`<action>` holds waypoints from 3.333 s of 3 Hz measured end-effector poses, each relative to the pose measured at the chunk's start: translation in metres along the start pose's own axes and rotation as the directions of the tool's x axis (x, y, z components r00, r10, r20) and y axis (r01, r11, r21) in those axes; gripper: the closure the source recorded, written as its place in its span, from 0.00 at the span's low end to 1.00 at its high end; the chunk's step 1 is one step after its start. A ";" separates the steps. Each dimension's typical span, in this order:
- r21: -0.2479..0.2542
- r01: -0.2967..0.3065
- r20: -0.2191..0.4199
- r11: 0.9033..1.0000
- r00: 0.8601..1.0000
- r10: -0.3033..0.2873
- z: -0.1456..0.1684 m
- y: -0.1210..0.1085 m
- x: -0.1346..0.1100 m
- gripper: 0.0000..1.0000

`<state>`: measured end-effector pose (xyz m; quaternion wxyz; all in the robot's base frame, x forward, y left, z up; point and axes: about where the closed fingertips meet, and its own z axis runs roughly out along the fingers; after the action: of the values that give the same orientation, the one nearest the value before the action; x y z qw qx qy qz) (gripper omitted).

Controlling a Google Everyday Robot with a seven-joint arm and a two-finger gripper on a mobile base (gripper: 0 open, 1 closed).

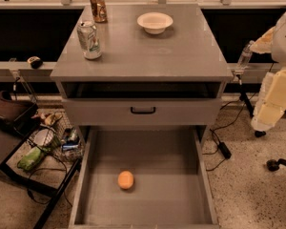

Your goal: Pick orange from middle drawer and place on counter

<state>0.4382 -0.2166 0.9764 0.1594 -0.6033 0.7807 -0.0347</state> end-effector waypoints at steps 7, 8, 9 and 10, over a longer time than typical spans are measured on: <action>0.058 -0.111 0.275 0.992 0.957 0.091 0.292 -0.001 -0.086 0.00; 0.018 -0.143 0.278 0.989 0.951 0.133 0.314 0.001 -0.078 0.00; -0.068 -0.196 0.334 0.978 0.919 0.207 0.371 0.023 -0.057 0.00; -0.115 -0.204 0.483 0.972 0.844 0.234 0.449 0.049 -0.051 0.00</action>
Offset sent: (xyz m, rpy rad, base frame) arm 0.0446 0.0596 -0.0834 0.1757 -0.0837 0.0129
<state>0.5342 -0.0925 0.5497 0.3382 -0.5033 0.7785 0.1618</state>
